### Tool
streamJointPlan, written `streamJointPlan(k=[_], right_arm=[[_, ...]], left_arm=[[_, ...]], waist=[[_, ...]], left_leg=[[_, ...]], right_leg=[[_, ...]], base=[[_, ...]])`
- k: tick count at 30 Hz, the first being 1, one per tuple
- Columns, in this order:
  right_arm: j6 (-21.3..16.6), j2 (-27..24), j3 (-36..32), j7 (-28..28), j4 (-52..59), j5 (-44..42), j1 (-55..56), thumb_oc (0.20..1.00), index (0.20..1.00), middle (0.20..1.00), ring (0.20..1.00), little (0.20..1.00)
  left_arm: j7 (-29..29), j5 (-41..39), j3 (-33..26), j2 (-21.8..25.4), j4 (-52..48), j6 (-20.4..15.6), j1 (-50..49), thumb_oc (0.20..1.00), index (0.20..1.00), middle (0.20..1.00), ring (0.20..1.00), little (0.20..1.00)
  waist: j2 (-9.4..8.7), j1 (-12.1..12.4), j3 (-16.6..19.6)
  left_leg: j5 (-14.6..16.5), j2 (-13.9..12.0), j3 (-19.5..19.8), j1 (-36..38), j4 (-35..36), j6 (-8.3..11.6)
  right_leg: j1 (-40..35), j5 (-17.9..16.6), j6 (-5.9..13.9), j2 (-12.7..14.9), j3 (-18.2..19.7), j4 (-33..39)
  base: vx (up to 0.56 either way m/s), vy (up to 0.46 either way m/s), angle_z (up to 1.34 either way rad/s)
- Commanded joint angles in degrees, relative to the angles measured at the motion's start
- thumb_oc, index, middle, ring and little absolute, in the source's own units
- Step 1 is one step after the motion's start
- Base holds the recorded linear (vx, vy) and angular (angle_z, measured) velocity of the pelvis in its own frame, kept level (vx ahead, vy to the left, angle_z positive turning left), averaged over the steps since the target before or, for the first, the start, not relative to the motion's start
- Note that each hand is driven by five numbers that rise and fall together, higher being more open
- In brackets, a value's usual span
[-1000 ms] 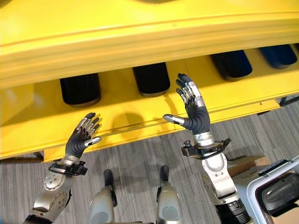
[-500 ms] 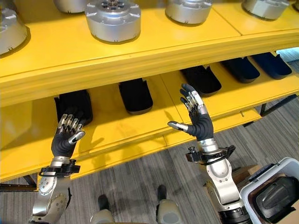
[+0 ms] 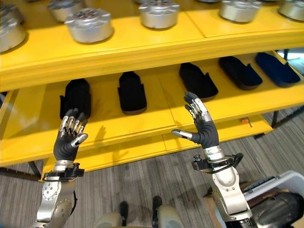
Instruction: Move parts from the plastic box to the shelf.
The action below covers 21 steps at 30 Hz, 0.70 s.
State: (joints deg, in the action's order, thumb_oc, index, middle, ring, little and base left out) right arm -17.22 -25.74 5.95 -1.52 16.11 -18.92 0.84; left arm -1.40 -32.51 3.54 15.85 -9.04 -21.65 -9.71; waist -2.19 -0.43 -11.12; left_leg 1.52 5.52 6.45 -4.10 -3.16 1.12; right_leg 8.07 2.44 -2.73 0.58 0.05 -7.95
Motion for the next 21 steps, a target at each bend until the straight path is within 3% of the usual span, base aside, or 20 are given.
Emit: streamJointPlan(k=[1, 6, 9, 11, 12, 14, 15, 17, 19, 20, 21], right_arm=[[-2.41, 0.55, -0.21, -0.54, 0.39, -1.13, -3.21, 1.0, 1.0, 1.0, 1.0, 1.0], [-1.68, 2.29, 0.46, -1.06, -0.39, -2.86, -1.37, 1.0, 1.0, 1.0, 1.0, 1.0], [-1.15, 2.44, 1.06, -0.8, -0.03, -2.67, -1.37, 1.0, 1.0, 1.0, 1.0, 1.0], [-1.09, 2.53, 1.69, -0.24, -0.11, -2.02, -2.34, 1.0, 1.0, 1.0, 1.0, 1.0], [-0.6, 4.09, 3.0, 0.18, 0.13, -1.78, -2.77, 1.0, 1.0, 1.0, 1.0, 1.0], [-0.4, 4.0, 2.9, 0.11, 0.38, -1.48, -2.58, 1.0, 1.0, 1.0, 1.0, 1.0], [-0.13, 3.89, 2.82, 0.25, 0.15, -1.09, -2.38, 1.0, 1.0, 1.0, 1.0, 1.0], [0.06, 4.11, 2.88, 0.97, -0.29, -0.28, -2.85, 1.0, 1.0, 1.0, 1.0, 1.0], [0.28, 4.28, 3.23, 1.83, -0.91, 0.66, -3.89, 1.0, 1.0, 1.0, 1.0, 1.0], [0.44, 4.26, 3.43, 2.16, -1.08, 1.35, -4.32, 1.0, 1.0, 1.0, 1.0, 1.0], [0.5, 4.24, 3.02, 2.05, -0.46, 1.01, -3.98, 1.0, 1.0, 1.0, 1.0, 1.0]], left_arm=[[-0.36, 1.67, -2.79, 1.78, -2.85, -2.86, 1.38, 1.0, 1.0, 1.0, 1.0, 1.0], [-1.65, 0.83, -0.83, 3.01, -1.63, -2.17, 1.22, 1.0, 1.0, 1.0, 1.0, 1.0], [-1.17, 1.33, 0.55, 4.62, -1.05, -1.97, 2.99, 1.0, 1.0, 1.0, 1.0, 1.0], [-0.38, 1.63, 0.67, 5.76, -0.88, -2.25, 4.31, 1.0, 1.0, 1.0, 1.0, 1.0], [0.5, 2.76, 0.8, 6.95, -1.41, -1.61, 3.56, 1.0, 1.0, 1.0, 1.0, 1.0], [0.54, 2.63, 0.81, 6.87, -1.07, -1.69, 3.43, 1.0, 1.0, 1.0, 1.0, 1.0], [0.67, 2.62, 0.64, 7.02, -1.23, -1.55, 3.4, 1.0, 1.0, 1.0, 1.0, 1.0], [1.32, 2.9, 0.31, 7.29, -1.43, -1.74, 3.3, 1.0, 1.0, 1.0, 1.0, 1.0], [2.12, 3.86, -0.02, 7.66, -1.01, -1.98, 3.56, 1.0, 1.0, 1.0, 1.0, 1.0], [2.44, 4.42, -0.11, 7.64, -0.76, -1.97, 3.25, 1.0, 1.0, 1.0, 1.0, 1.0], [2.56, 4.82, -0.26, 7.45, -0.48, -1.77, 3.14, 1.0, 1.0, 1.0, 1.0, 1.0]], waist=[[-1.01, 0.3, 2.66], [0.02, -1.68, 4.62], [0.1, -2.9, 2.57], [-0.14, -2.4, 0.89], [1.11, -0.87, 0.61], [1.05, -0.89, 0.72], [1.28, -1.22, 1.07], [1.37, -1.49, 1.22], [1.02, -1.38, 1.08], [0.47, -1.55, 0.88], [-0.1, -1.33, 0.88]], left_leg=[[-2.42, 2.9, 1.91, -2.81, 0.14, -2.26], [-4.04, 2.2, -0.22, 0.53, 6.07, -3.86], [-3.35, 0.94, -3.66, 0.55, 5.48, -4.72], [-2.04, -0.52, -6.84, -0.58, 3.09, -5.16], [-1.51, -5.36, -12.72, 0.4, 3.77, -4.0], [-1.62, -5.44, -13.01, 1.15, 4.5, -3.89], [-1.66, -5.81, -14.15, 2.0, 6.05, -3.57], [-1.3, -6.37, -15.76, 2.67, 6.82, -2.84], [-0.29, -7.49, -18.09, 4.06, 6.69, -1.8], [0.01, -7.98, -18.84, 4.96, 6.66, -1.42], [0.46, -8.15, -19.4, 5.84, 6.72, -1.06]], right_leg=[[-7.72, -3.4, 5.47, -1.88, -3.27, 12.15], [-7.18, -3.71, 5.93, -2.31, 0.04, 12.32], [-2.96, -2.66, 5.95, -3.03, 2.69, 5.23], [0.72, -1.25, 6.94, -3.14, 1.19, -0.76], [-0.07, -0.52, 7.75, 6.37, -11.18, -1.62], [-0.65, -1.35, 8.01, 6.88, -10.71, -0.47], [-0.38, -4.29, 9.49, 10.39, -10.3, 1.79], [0.76, -8.36, 11.38, 14.61, -11.38, 4.9], [1.58, -12.53, 13.48, 19.3, -15.06, 8.6], [1.77, -14.54, 14.28, 20.24, -15.8, 9.13], [0.02, -13.0, 14.47, 19.67, -16.49, 9.57]], base=[[0.04, 0.045, -0.93], [0.06, 0.115, -0.54], [-0.05, 0.074, -0.67], [-0.11, -0.004, -2.12], [-0.04, -0.086, -2.66], [0.02, -0.077, -1.68], [0.03, -0.098, -1.43], [0.05, -0.166, -0.8], [0.09, -0.206, -0.58], [0.12, -0.183, -0.39], [0.12, -0.216, -0.41]])
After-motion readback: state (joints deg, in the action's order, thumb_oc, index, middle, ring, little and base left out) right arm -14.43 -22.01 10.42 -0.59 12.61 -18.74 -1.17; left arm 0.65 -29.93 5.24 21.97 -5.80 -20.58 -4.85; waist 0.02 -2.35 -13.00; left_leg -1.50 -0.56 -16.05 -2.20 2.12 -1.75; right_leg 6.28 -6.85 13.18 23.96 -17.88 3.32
